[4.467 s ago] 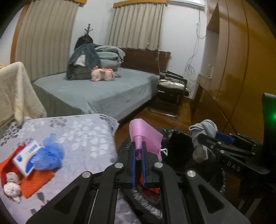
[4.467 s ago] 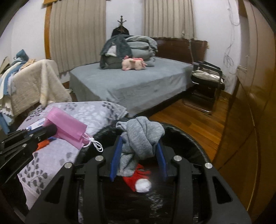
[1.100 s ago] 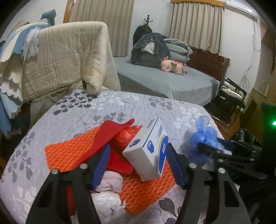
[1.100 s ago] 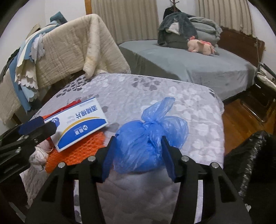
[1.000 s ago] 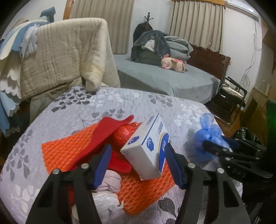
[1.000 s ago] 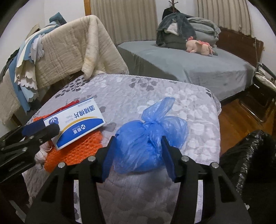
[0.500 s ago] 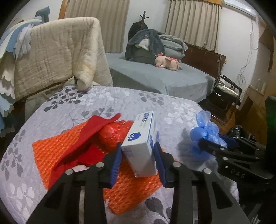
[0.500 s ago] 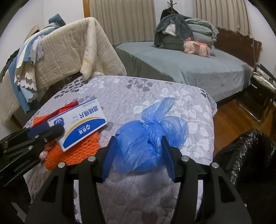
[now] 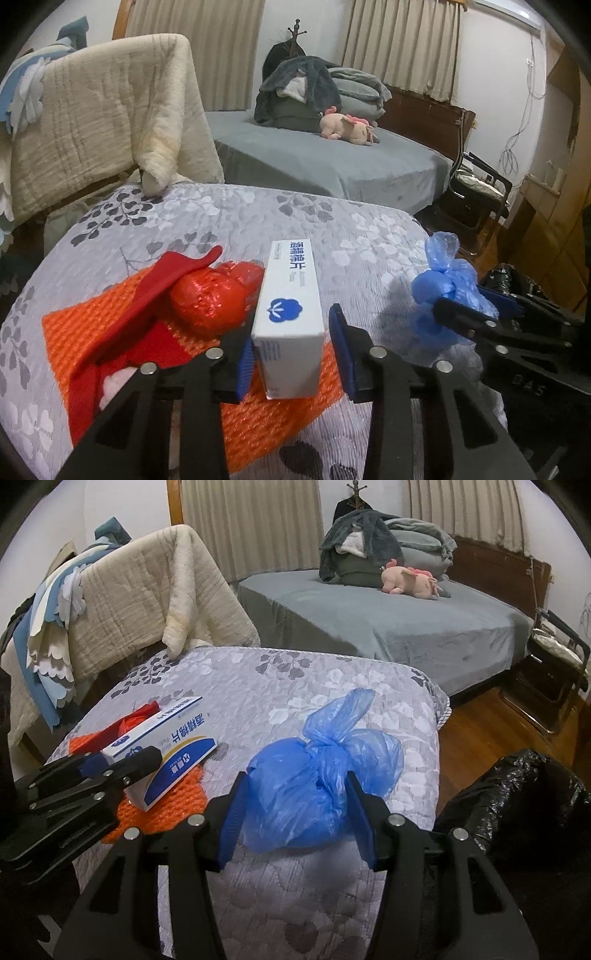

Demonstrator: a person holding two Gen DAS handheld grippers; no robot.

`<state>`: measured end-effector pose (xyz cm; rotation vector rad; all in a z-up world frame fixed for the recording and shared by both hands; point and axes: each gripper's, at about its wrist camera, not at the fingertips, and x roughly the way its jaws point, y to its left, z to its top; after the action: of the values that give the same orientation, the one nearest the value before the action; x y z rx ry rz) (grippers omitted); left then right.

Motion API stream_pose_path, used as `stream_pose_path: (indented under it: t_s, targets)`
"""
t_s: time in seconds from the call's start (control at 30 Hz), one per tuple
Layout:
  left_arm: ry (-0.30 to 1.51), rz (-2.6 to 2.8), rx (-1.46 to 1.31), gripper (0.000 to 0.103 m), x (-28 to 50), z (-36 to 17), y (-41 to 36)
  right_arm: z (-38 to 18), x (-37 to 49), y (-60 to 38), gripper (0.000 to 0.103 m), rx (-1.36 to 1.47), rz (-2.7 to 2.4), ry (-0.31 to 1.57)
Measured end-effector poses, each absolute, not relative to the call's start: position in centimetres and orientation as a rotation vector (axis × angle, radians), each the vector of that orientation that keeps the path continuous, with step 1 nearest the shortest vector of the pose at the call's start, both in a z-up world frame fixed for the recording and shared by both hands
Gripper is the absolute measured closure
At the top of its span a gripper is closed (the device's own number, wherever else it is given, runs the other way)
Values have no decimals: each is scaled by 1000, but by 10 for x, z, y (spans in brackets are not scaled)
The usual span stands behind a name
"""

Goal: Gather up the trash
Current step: 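Grasp the white box with the left gripper while the right gripper holds the blue bag, then carry the blue bag and white box over the bin with both grippers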

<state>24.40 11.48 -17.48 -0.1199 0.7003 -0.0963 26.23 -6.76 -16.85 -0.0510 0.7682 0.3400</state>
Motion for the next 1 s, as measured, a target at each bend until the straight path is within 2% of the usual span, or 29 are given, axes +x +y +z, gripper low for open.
stream_pose_path:
  t_s: [1.0]
  targets:
    - [594,-71,-91,73,191,-121,103,-120,223,-78,53,-12,371,689]
